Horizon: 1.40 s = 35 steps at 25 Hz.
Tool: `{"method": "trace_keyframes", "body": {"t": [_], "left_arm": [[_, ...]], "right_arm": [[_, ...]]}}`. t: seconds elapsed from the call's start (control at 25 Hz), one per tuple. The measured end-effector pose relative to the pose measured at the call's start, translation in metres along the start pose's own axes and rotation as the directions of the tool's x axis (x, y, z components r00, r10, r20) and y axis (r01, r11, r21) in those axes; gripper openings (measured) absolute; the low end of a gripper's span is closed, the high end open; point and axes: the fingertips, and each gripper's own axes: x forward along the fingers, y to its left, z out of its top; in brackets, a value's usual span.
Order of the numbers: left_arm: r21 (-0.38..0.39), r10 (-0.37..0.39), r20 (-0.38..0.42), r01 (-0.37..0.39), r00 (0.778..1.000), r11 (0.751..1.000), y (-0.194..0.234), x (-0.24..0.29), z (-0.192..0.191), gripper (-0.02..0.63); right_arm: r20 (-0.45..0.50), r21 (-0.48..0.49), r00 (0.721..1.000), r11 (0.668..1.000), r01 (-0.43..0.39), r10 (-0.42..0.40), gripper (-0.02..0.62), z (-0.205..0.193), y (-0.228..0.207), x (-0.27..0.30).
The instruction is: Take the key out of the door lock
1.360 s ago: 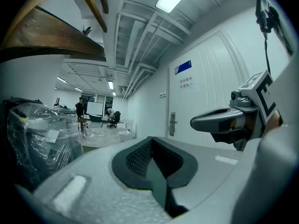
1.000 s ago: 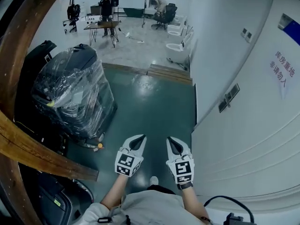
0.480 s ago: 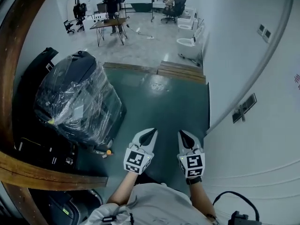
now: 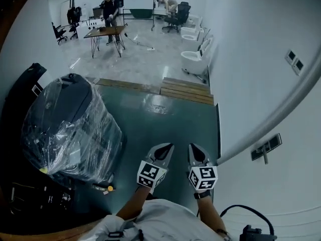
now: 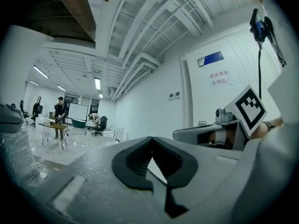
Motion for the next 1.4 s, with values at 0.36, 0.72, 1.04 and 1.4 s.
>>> {"method": "trace_keyframes", "body": {"t": [0.36,0.72,1.04,1.4], "left_arm": [[0.104,-0.042,-0.029,0.045,0.999,0.994,0.097,0.067,0.010,0.003],[0.068,-0.288,-0.065,0.292,0.956,0.954,0.038,0.217,0.004,0.003],[0.143,-0.527,-0.041,0.527,0.849,0.838,-0.073,0.373,0.043,0.003],[0.160,-0.834,-0.010,0.825,0.551,0.543,-0.261,0.481,0.045,0.003]], "right_arm": [[-0.088,0.112,0.988,0.984,0.137,-0.128,0.008,-0.018,-0.041,0.093],[-0.039,0.139,0.933,0.922,0.361,-0.359,0.007,-0.002,-0.173,0.082],[0.078,0.086,0.815,0.818,0.568,-0.574,0.008,0.049,-0.338,0.043],[0.045,0.302,0.385,0.380,0.875,-0.922,0.008,0.032,-0.470,-0.120]]}}
